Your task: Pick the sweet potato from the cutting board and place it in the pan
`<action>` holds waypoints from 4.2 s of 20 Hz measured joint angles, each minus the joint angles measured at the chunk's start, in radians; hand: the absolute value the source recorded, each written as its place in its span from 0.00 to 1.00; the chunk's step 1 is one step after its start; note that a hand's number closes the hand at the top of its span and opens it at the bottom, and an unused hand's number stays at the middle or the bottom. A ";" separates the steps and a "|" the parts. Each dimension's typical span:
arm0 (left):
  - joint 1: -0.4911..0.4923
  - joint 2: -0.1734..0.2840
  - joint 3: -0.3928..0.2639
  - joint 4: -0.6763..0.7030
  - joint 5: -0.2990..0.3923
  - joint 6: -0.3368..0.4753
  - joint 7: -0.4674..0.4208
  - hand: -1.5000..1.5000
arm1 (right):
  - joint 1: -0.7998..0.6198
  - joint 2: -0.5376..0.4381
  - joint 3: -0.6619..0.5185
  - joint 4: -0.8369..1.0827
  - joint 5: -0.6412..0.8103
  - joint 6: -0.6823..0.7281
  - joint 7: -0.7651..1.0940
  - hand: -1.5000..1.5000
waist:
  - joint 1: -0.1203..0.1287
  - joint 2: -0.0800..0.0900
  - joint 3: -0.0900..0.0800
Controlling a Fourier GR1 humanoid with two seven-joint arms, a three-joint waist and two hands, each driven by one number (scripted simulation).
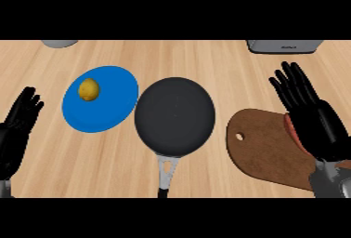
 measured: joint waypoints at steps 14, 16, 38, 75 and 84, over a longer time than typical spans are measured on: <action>0.058 -0.051 -0.149 0.065 -0.170 0.034 0.033 0.50 | 0.044 -0.330 -0.303 0.482 0.082 -0.041 0.154 0.00 | 0.010 0.028 0.018; 0.054 -0.065 -0.166 0.072 -0.191 0.046 0.040 0.50 | 0.065 -0.403 -0.297 0.517 0.121 0.012 0.152 0.00 | 0.011 0.026 0.019; 0.021 -0.117 -0.172 0.092 -0.256 0.028 0.065 0.50 | -0.369 -0.556 -0.049 0.781 0.345 0.604 0.331 0.00 | 0.039 0.022 0.019; 0.056 -0.205 -0.095 0.044 -0.345 -0.043 0.089 0.50 | -0.431 -0.301 0.040 0.801 0.683 0.835 0.622 0.00 | 0.024 0.018 0.019; 0.051 -0.224 -0.062 0.067 -0.361 -0.075 0.067 0.50 | -0.393 -0.246 0.016 0.816 0.782 0.831 0.597 0.00 | 0.024 0.019 0.019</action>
